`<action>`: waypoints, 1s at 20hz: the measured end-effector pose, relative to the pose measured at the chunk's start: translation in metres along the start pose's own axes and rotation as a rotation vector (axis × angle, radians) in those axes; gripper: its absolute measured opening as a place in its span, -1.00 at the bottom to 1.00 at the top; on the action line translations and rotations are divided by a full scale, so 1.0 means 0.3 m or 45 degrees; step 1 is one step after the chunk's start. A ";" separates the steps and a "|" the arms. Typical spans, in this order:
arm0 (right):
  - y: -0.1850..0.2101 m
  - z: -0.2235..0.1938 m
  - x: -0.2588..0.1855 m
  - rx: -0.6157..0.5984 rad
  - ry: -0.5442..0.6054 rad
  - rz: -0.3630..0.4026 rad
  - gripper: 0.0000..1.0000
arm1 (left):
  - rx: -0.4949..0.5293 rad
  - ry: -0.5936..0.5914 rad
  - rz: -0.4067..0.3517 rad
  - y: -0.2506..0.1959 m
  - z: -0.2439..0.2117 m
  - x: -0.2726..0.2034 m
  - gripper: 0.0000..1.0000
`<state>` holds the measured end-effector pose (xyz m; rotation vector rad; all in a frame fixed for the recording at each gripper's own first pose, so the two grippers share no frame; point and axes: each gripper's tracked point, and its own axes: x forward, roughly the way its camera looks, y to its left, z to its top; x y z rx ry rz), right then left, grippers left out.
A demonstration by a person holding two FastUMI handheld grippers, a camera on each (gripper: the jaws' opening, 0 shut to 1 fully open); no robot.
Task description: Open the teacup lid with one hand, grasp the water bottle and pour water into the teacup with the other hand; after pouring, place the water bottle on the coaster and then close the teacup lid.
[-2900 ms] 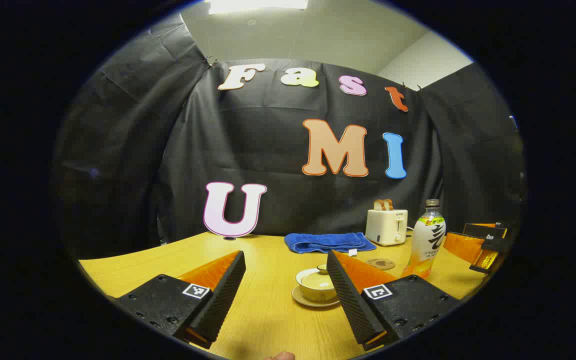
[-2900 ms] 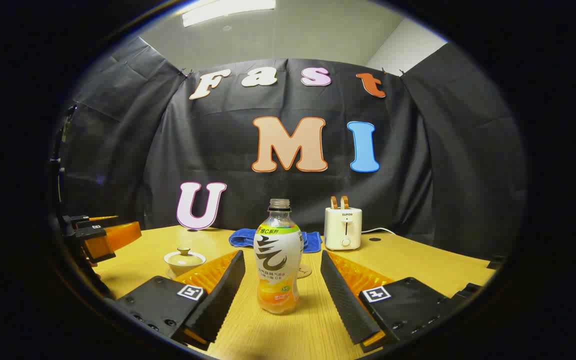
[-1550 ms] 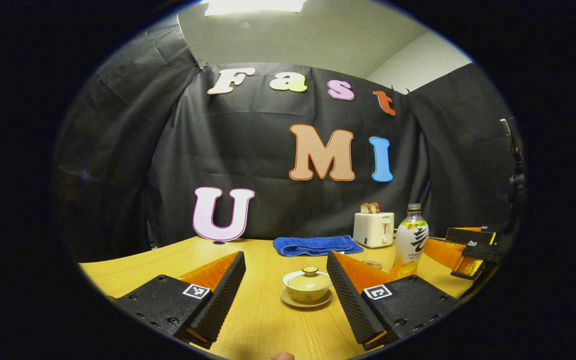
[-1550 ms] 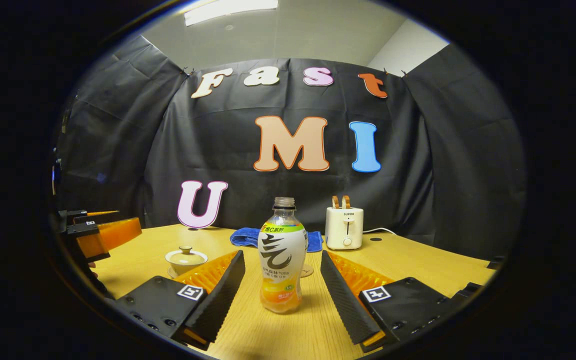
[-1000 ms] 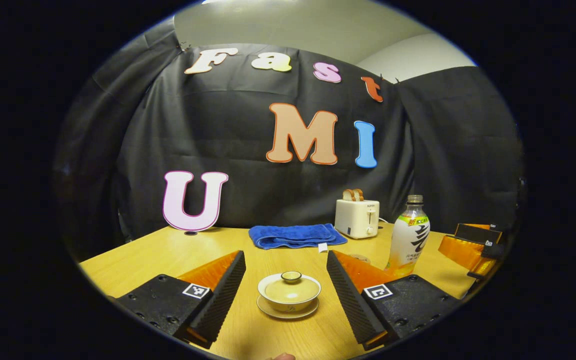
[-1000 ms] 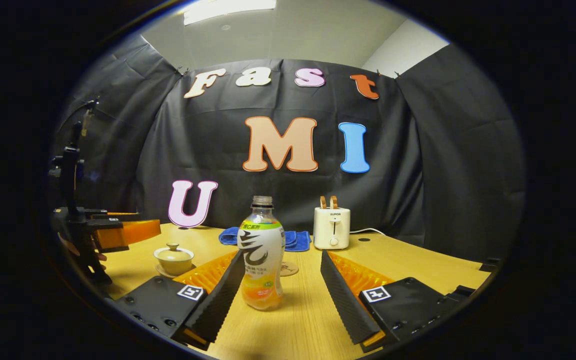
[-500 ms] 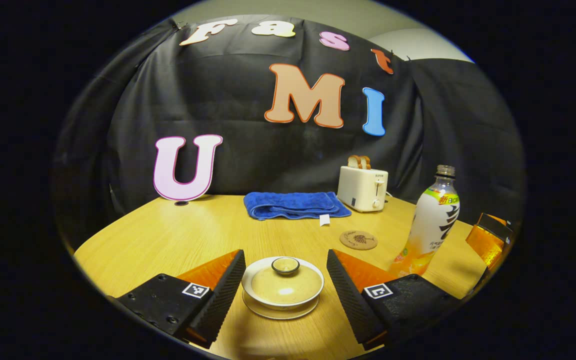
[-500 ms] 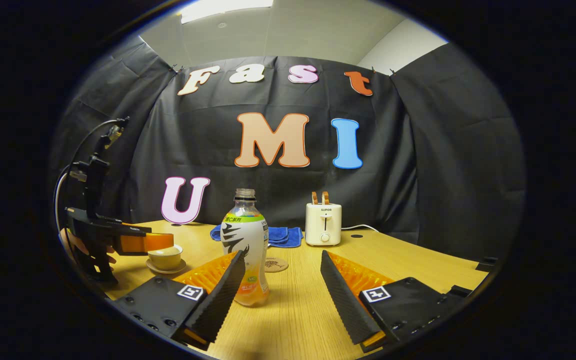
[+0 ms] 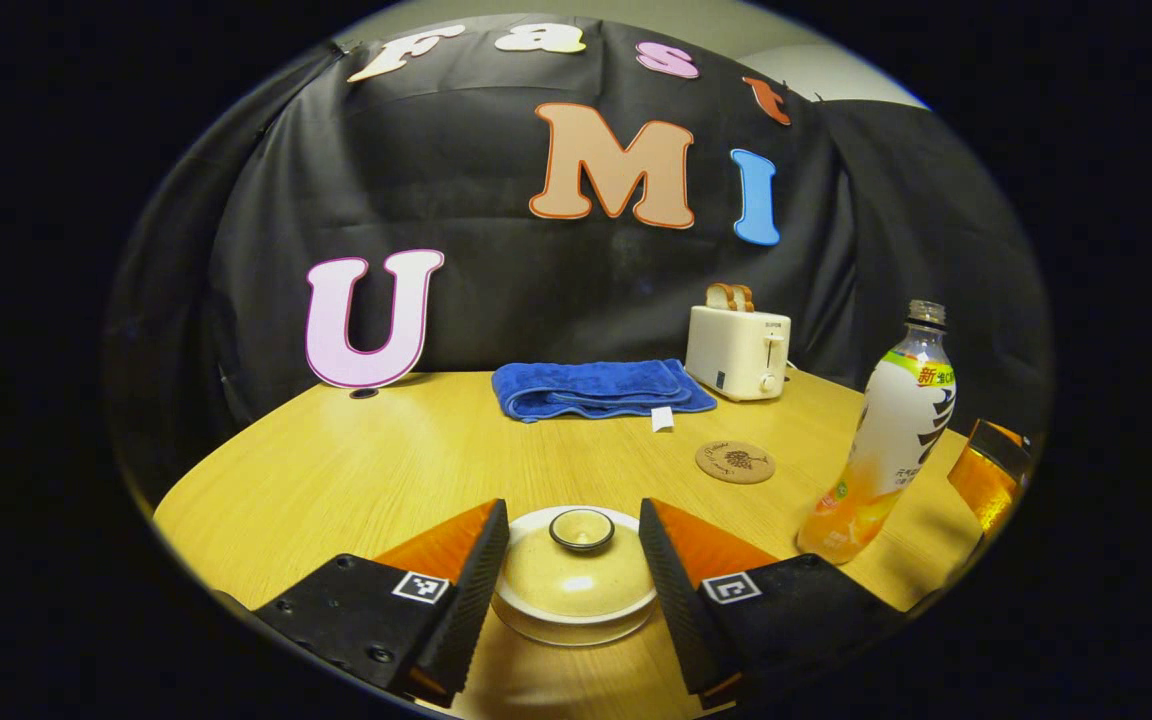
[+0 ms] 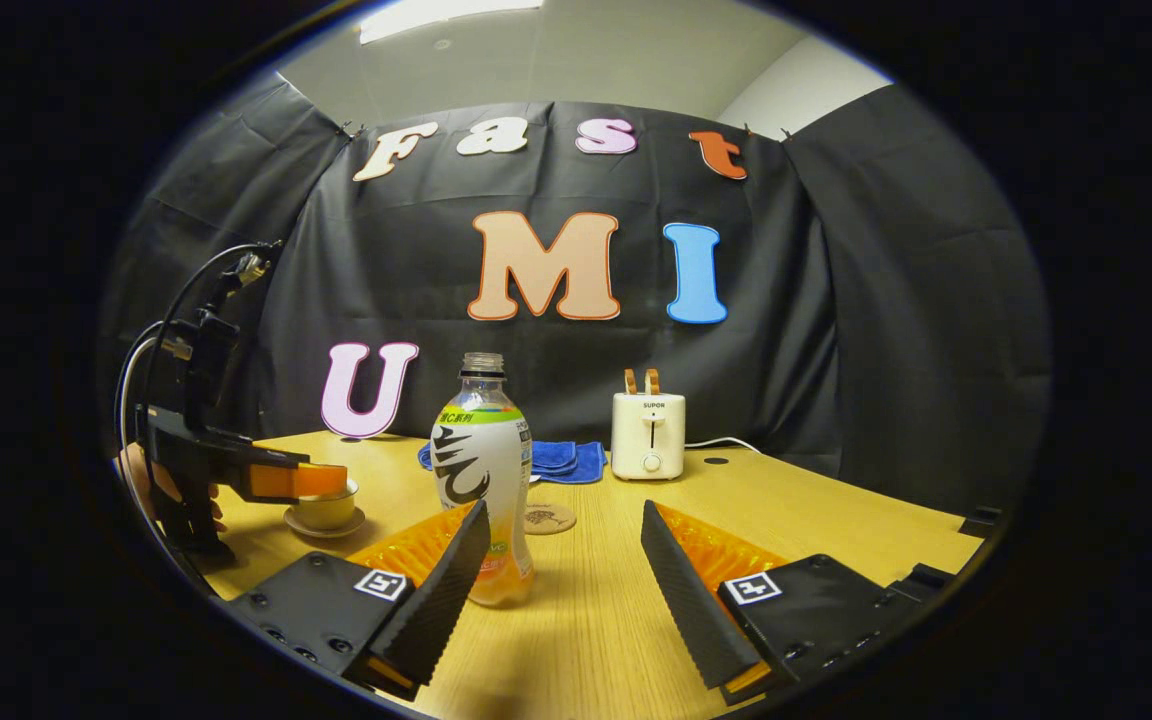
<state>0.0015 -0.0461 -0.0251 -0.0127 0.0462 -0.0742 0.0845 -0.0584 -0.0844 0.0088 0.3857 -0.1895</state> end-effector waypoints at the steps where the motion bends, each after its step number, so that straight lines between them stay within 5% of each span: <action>1: 0.001 0.000 0.000 -0.004 -0.001 0.000 0.84 | 0.004 -0.001 0.002 0.000 0.005 0.003 0.44; 2: 0.002 -0.001 0.001 -0.007 -0.002 0.001 0.96 | 0.013 -0.006 0.001 0.000 0.010 -0.001 0.29; 5: 0.012 -0.007 0.009 -0.010 0.000 0.007 0.84 | 0.016 -0.025 0.004 0.005 0.019 0.003 0.02; 6: 0.015 -0.007 0.010 -0.009 0.003 0.009 0.84 | 0.008 -0.032 0.004 0.009 0.025 0.000 -0.20; 8: 0.024 -0.013 0.011 -0.006 0.008 0.017 0.98 | -0.002 -0.037 -0.009 -0.001 0.022 0.004 -0.43; 14: 0.059 -0.001 0.019 -0.003 0.009 0.046 0.84 | -0.048 -0.073 0.001 0.017 0.055 -0.017 -0.53; 15: 0.067 0.002 0.019 -0.001 0.009 0.053 1.00 | -0.044 -0.084 0.003 0.021 0.070 -0.024 -0.53; 16: 0.075 0.002 0.020 0.004 0.008 0.059 0.83 | -0.036 -0.091 0.007 0.025 0.078 -0.031 -0.53; 20: 0.123 0.005 0.034 0.039 0.021 0.105 0.96 | -0.014 -0.138 0.034 0.050 0.113 -0.088 -0.53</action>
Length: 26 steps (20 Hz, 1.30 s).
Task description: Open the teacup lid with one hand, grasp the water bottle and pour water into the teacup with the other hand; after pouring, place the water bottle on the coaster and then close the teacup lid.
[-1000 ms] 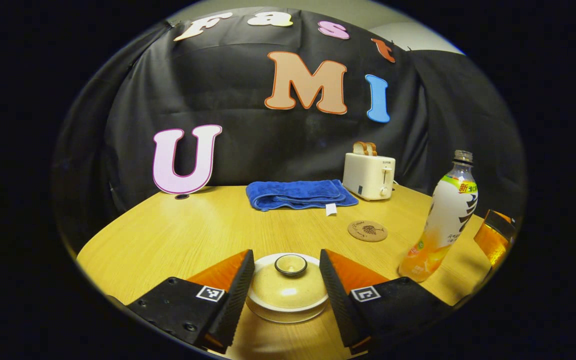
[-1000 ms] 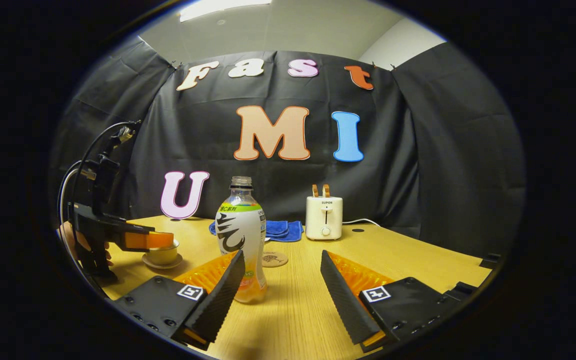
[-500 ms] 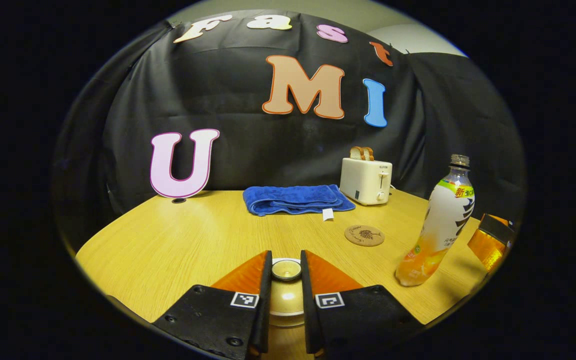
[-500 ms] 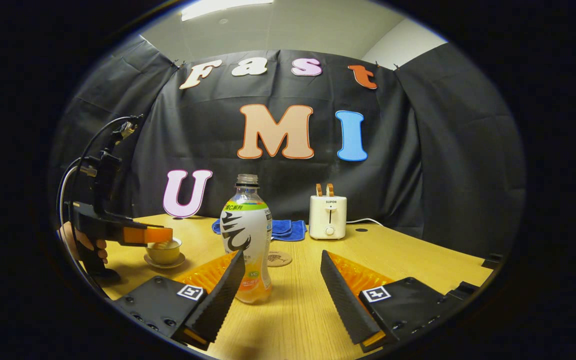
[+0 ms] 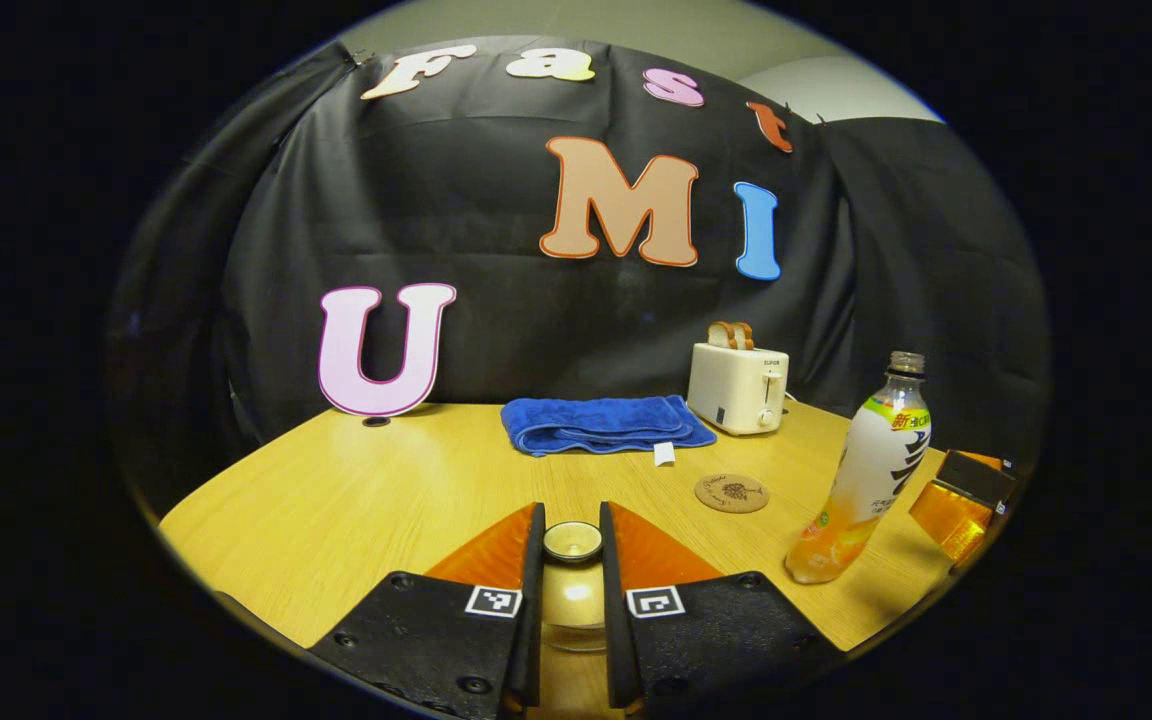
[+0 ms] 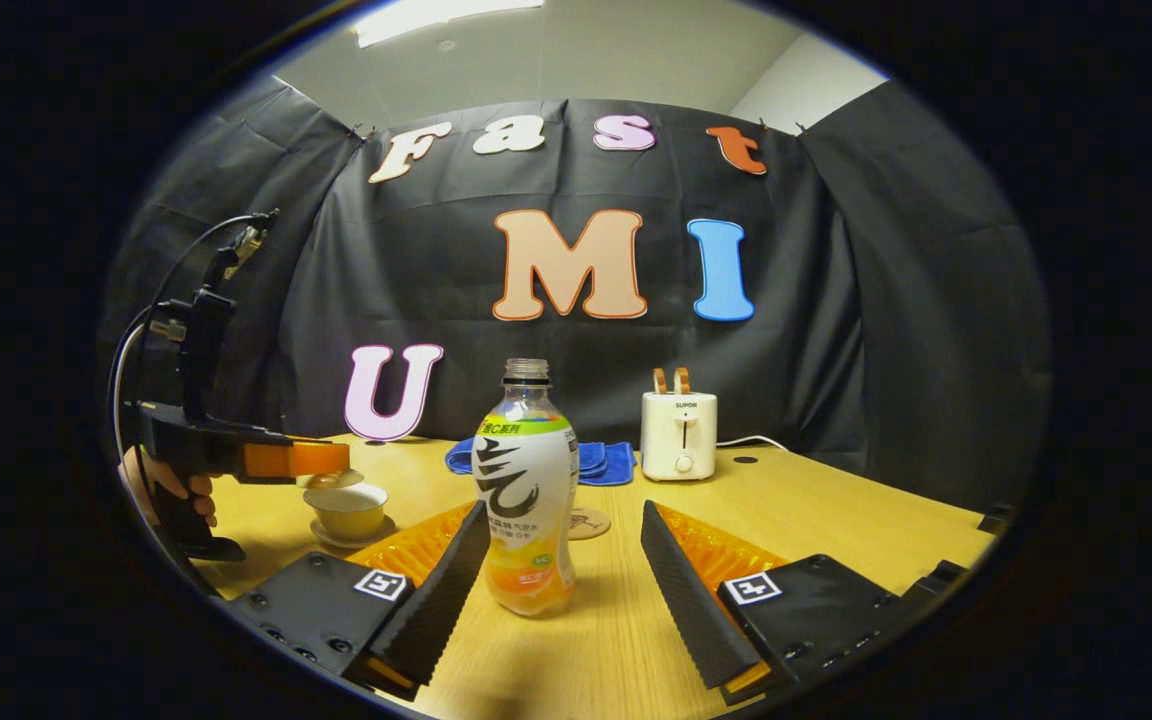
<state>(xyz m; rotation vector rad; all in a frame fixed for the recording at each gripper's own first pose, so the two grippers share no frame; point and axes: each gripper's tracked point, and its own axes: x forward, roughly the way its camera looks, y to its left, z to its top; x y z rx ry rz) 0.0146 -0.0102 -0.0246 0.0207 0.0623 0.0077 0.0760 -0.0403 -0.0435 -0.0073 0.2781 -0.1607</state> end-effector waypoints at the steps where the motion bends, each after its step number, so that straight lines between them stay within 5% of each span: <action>1: 0.010 -0.002 0.004 0.009 0.001 0.011 0.96 | 0.000 -0.009 0.006 0.006 0.010 -0.019 -0.53; 3: 0.030 -0.006 0.017 0.025 0.006 0.029 0.83 | -0.004 -0.026 0.028 0.019 0.019 -0.048 -0.53; 4: 0.036 -0.007 0.026 0.031 0.008 0.032 0.96 | -0.005 -0.036 0.036 0.027 0.023 -0.066 -0.53; 6: 0.044 -0.014 0.044 0.041 0.018 0.038 0.84 | 0.000 -0.052 0.056 0.041 0.034 -0.097 -0.54; 15: 0.090 -0.058 0.134 0.032 0.052 0.053 0.95 | 0.013 -0.097 0.119 0.094 0.047 -0.202 -0.53; 26: 0.102 -0.072 0.166 -0.001 0.077 0.038 0.45 | -0.007 -0.084 0.124 0.114 0.024 -0.245 -0.53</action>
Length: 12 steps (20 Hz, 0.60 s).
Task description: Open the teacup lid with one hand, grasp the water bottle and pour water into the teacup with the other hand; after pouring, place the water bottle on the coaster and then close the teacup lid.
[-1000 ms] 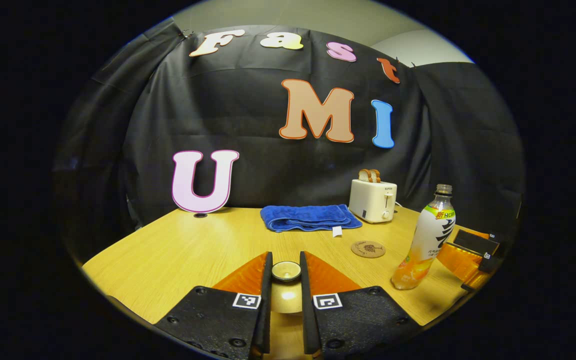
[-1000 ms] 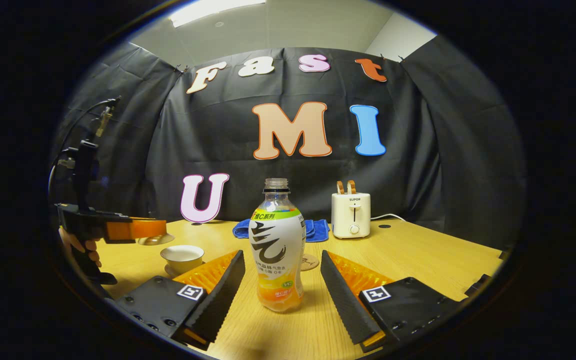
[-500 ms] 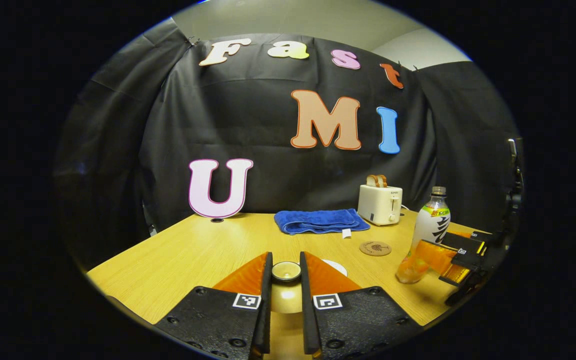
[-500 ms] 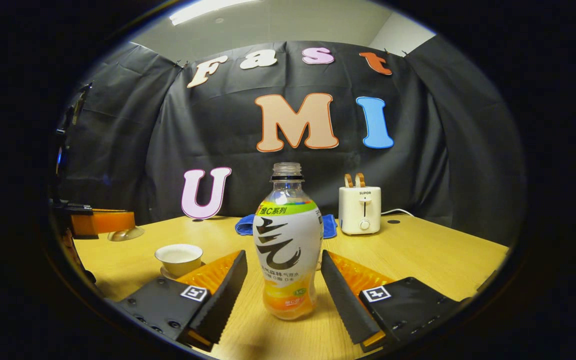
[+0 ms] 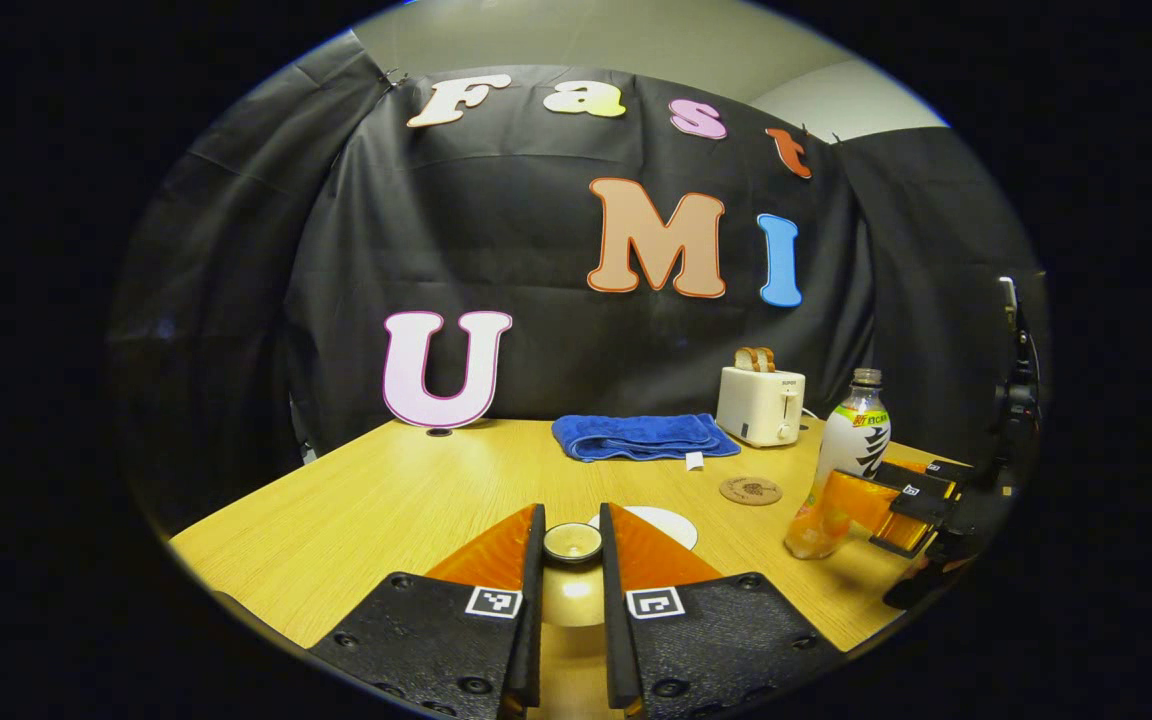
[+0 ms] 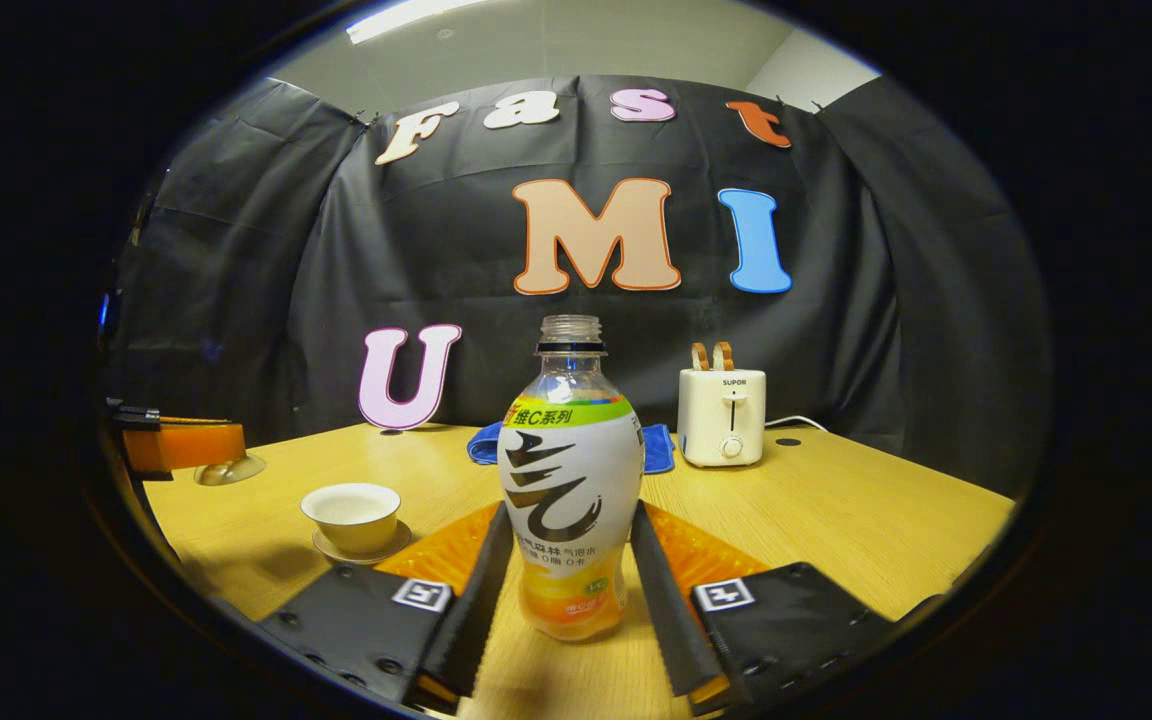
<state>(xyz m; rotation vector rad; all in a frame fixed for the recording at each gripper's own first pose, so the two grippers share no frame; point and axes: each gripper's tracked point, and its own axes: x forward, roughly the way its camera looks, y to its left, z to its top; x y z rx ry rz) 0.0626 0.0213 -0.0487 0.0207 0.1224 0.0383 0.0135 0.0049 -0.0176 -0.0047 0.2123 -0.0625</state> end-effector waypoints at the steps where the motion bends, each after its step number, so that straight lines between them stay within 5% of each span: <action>1: 0.006 -0.003 -0.004 -0.012 0.003 0.003 0.35 | 0.003 -0.003 0.003 0.004 0.003 -0.004 -0.53; 7: 0.033 0.049 -0.003 -0.212 -0.046 0.005 0.36 | -0.003 -0.018 0.012 0.028 0.019 -0.020 -0.54; 12: 0.060 0.072 0.011 -0.567 -0.101 -0.007 0.36 | -0.003 -0.033 0.030 0.060 0.031 -0.038 -0.54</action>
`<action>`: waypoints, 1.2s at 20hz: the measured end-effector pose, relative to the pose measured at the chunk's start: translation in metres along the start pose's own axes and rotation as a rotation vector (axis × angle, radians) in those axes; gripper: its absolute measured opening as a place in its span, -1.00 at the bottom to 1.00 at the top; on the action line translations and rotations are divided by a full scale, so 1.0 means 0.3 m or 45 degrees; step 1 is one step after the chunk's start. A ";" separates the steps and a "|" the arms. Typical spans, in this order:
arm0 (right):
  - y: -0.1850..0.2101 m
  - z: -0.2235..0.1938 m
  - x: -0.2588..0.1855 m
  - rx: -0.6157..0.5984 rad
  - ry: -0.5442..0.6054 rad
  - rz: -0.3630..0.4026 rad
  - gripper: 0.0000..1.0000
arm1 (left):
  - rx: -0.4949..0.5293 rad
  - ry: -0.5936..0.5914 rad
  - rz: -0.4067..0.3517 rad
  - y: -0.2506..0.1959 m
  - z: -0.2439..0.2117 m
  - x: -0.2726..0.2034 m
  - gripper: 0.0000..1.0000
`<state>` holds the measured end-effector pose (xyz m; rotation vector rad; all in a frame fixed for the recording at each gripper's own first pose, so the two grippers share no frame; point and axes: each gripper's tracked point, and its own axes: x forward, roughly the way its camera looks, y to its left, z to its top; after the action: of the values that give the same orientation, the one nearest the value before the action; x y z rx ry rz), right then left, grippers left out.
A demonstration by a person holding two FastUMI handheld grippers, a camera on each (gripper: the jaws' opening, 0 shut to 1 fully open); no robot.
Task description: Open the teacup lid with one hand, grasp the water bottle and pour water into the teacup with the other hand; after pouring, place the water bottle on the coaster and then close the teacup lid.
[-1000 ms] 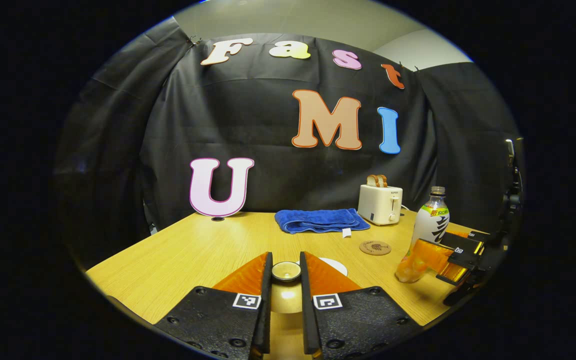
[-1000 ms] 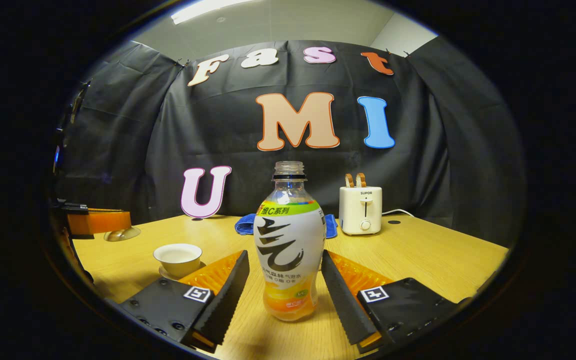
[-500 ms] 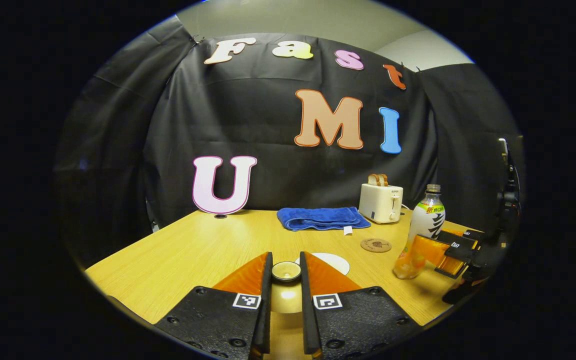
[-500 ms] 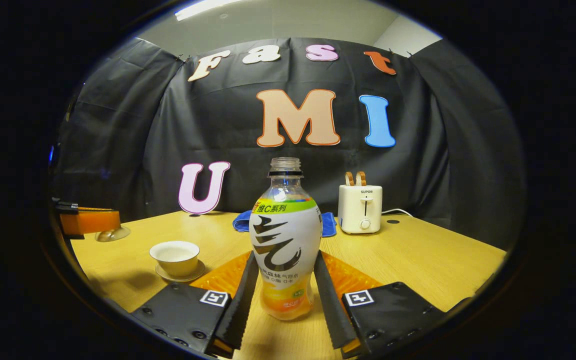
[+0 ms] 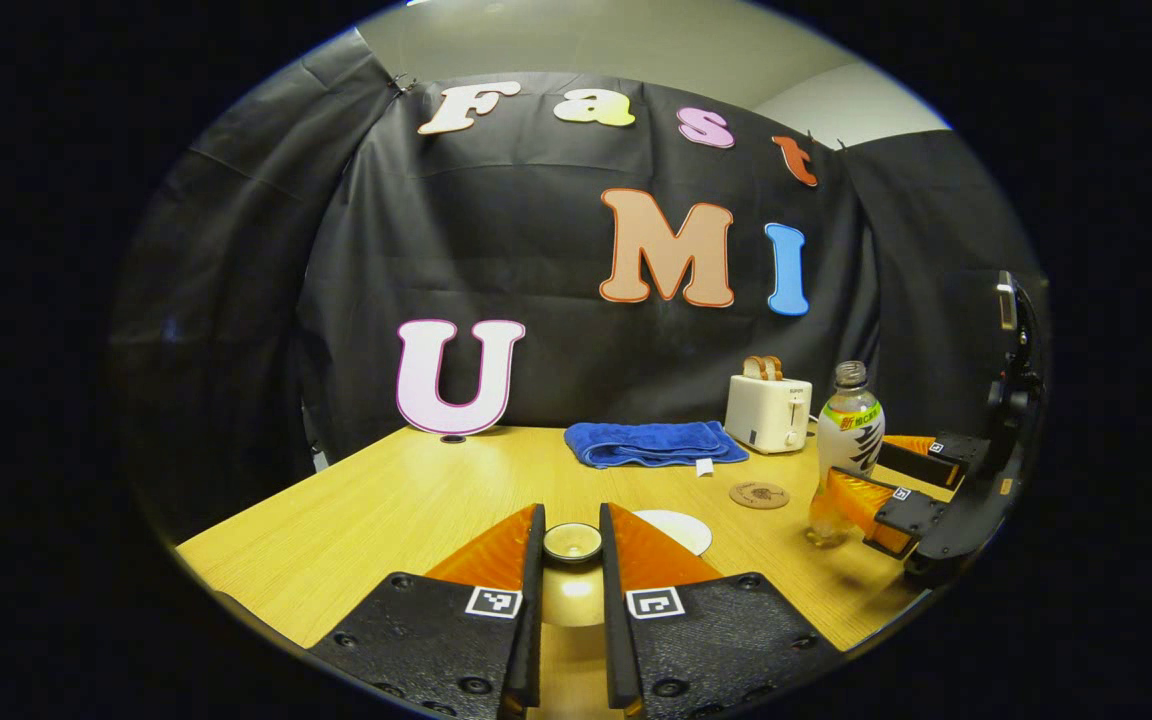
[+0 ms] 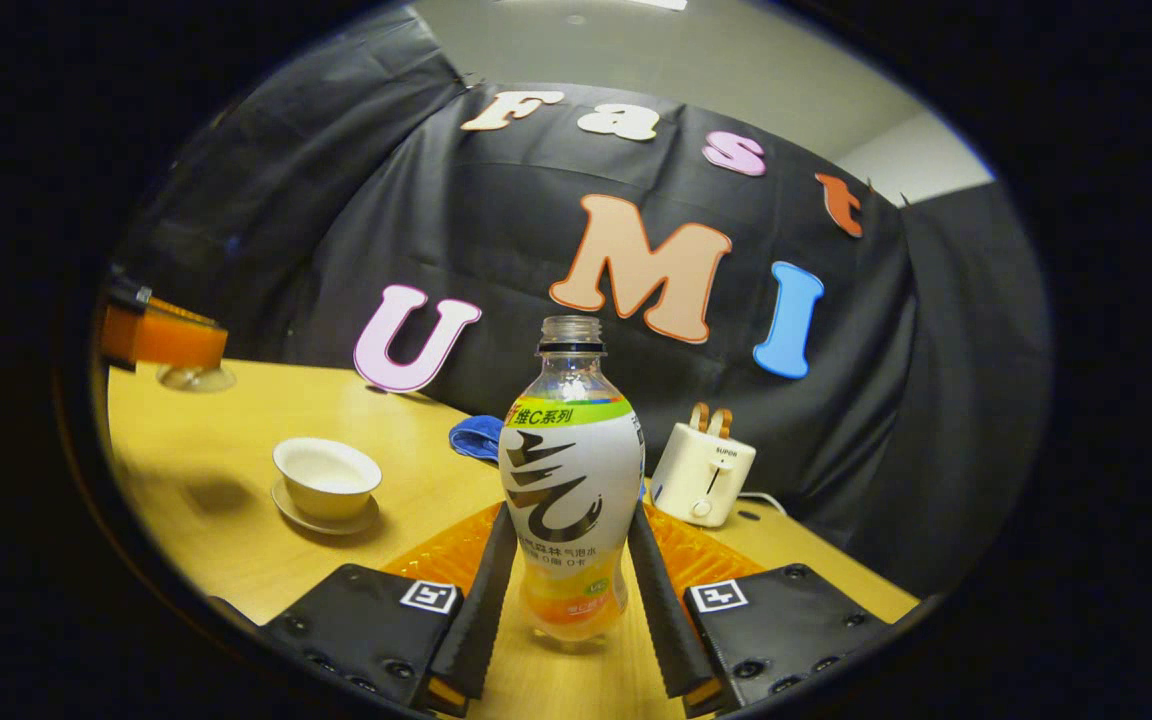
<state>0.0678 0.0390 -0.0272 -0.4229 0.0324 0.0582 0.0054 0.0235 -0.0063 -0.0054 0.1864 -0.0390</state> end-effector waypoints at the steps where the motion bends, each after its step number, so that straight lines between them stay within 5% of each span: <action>1: 0.010 0.008 0.004 -0.082 -0.016 0.005 0.35 | -0.002 -0.002 0.006 0.010 0.000 -0.004 -0.54; 24: 0.170 0.032 0.098 -1.066 -0.180 0.126 0.34 | -0.044 -0.029 0.137 0.223 0.004 -0.066 -0.53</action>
<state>0.0941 0.0907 -0.0405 -1.2530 -0.1161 0.2015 -0.0112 0.0910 -0.0020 -0.0304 0.1646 0.0718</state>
